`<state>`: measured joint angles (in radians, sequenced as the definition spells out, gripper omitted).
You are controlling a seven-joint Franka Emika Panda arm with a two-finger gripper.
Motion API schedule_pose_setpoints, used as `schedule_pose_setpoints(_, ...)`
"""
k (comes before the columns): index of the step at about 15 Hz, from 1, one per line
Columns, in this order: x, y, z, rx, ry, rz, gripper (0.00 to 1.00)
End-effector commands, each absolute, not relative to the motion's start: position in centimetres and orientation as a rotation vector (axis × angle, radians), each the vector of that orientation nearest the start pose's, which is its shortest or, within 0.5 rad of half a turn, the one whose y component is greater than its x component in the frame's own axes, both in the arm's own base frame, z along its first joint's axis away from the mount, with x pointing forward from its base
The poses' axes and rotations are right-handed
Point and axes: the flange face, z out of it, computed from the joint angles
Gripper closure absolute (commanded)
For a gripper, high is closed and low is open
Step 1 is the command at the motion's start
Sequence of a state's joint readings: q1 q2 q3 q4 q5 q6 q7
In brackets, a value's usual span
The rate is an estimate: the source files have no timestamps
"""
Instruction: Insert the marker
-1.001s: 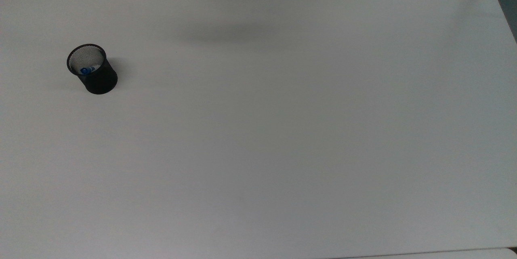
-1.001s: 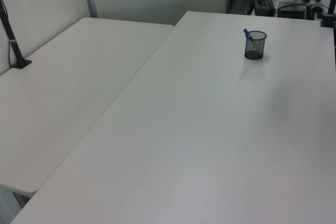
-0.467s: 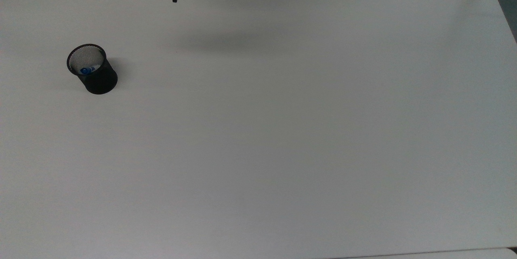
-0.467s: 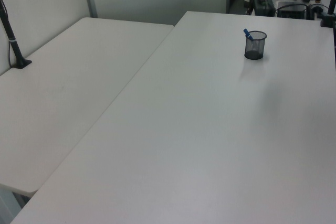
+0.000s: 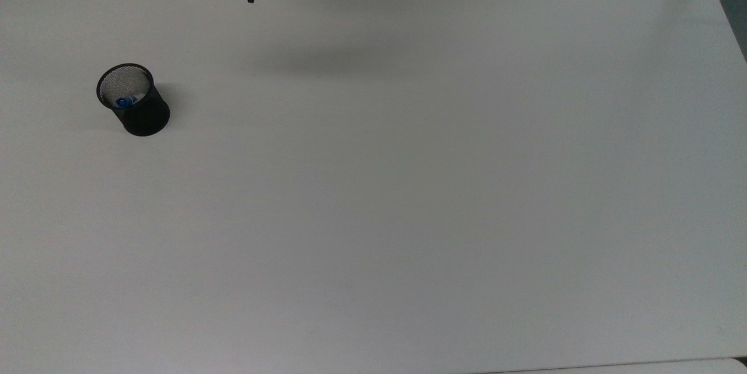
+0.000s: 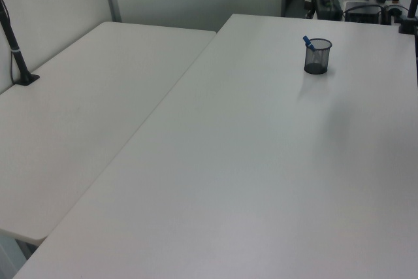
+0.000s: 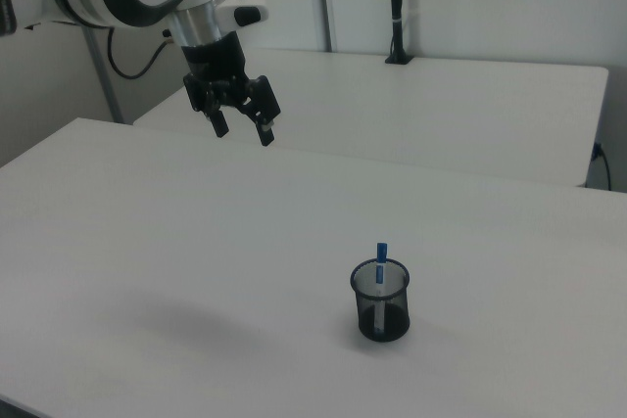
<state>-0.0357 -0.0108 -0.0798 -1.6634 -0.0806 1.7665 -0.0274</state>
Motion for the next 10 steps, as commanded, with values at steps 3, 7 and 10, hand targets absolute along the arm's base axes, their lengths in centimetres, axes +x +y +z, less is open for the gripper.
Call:
schedule_pose_setpoints(3,56.2,-6.49,60.91,-3.146,0.143,-0.2,0.0)
schedule_pose_setpoints(7,56.1,-6.63,61.12,-3.05,0.197,-0.209,0.0)
schedule_pose_setpoints(10,56.09,-6.62,61.11,-3.05,0.194,-0.206,0.0)
